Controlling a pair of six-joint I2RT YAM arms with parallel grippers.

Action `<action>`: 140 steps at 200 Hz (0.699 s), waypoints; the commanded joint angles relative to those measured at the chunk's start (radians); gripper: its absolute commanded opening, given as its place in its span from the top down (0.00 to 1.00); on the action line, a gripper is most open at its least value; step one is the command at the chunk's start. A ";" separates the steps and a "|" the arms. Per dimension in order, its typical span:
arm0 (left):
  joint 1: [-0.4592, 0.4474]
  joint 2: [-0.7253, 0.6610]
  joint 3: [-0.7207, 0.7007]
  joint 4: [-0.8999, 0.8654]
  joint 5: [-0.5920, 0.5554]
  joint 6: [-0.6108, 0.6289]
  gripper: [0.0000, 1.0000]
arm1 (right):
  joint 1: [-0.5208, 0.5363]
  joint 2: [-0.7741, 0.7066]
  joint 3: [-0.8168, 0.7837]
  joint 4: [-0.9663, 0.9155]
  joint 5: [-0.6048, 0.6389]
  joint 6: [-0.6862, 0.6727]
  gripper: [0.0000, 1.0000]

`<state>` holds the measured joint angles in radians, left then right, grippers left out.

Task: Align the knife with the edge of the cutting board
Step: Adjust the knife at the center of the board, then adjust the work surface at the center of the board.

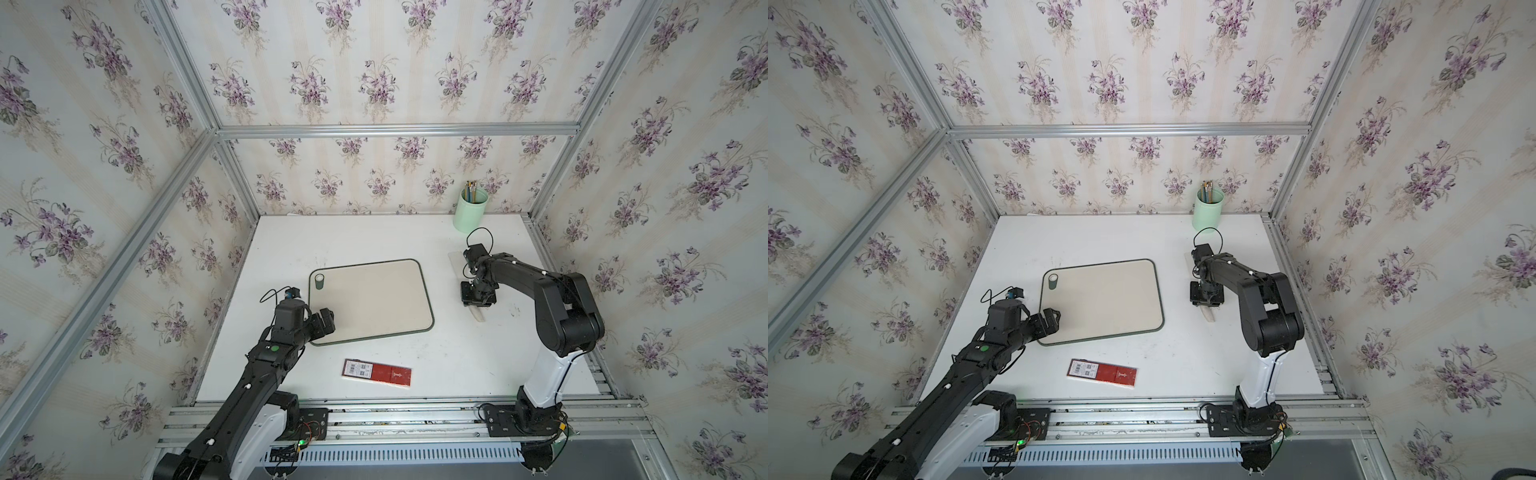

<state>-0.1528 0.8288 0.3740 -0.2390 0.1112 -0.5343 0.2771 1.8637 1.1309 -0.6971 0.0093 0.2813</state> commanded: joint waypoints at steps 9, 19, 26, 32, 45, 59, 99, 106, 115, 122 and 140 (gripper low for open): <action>0.000 0.024 0.009 0.014 0.003 -0.003 0.01 | 0.023 0.028 -0.064 -0.012 -0.035 0.058 0.64; -0.001 0.033 0.014 0.012 0.007 -0.003 0.01 | 0.026 0.036 -0.065 0.004 -0.023 0.065 0.65; -0.001 0.040 0.016 0.012 0.007 -0.001 0.01 | 0.027 0.040 -0.063 0.013 -0.018 0.070 0.66; 0.000 0.042 0.018 0.012 0.005 -0.002 0.01 | 0.027 0.043 -0.061 0.022 -0.012 0.075 0.66; 0.001 0.050 0.024 0.008 -0.009 -0.004 0.01 | 0.027 0.048 -0.050 0.031 -0.009 0.078 0.66; 0.002 0.062 0.035 0.006 -0.025 0.000 0.01 | 0.028 0.052 -0.037 0.034 -0.004 0.080 0.67; 0.037 0.177 0.140 -0.025 -0.116 0.067 0.01 | 0.030 0.038 -0.035 0.077 0.033 0.100 0.65; 0.055 0.216 0.158 -0.020 -0.102 0.068 0.01 | 0.030 0.027 -0.039 0.092 0.039 0.108 0.65; 0.078 0.274 0.181 -0.011 -0.070 0.075 0.01 | 0.030 0.007 -0.051 0.119 0.040 0.118 0.64; 0.091 0.317 0.196 0.006 -0.048 0.083 0.01 | 0.030 -0.010 -0.062 0.140 0.040 0.127 0.64; 0.112 0.427 0.232 0.069 0.006 0.091 0.01 | 0.031 -0.044 -0.083 0.178 0.050 0.144 0.65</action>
<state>-0.0624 1.1526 0.5663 -0.2398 0.0475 -0.4789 0.3027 1.8278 1.0851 -0.6239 0.0444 0.3828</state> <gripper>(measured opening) 0.993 0.359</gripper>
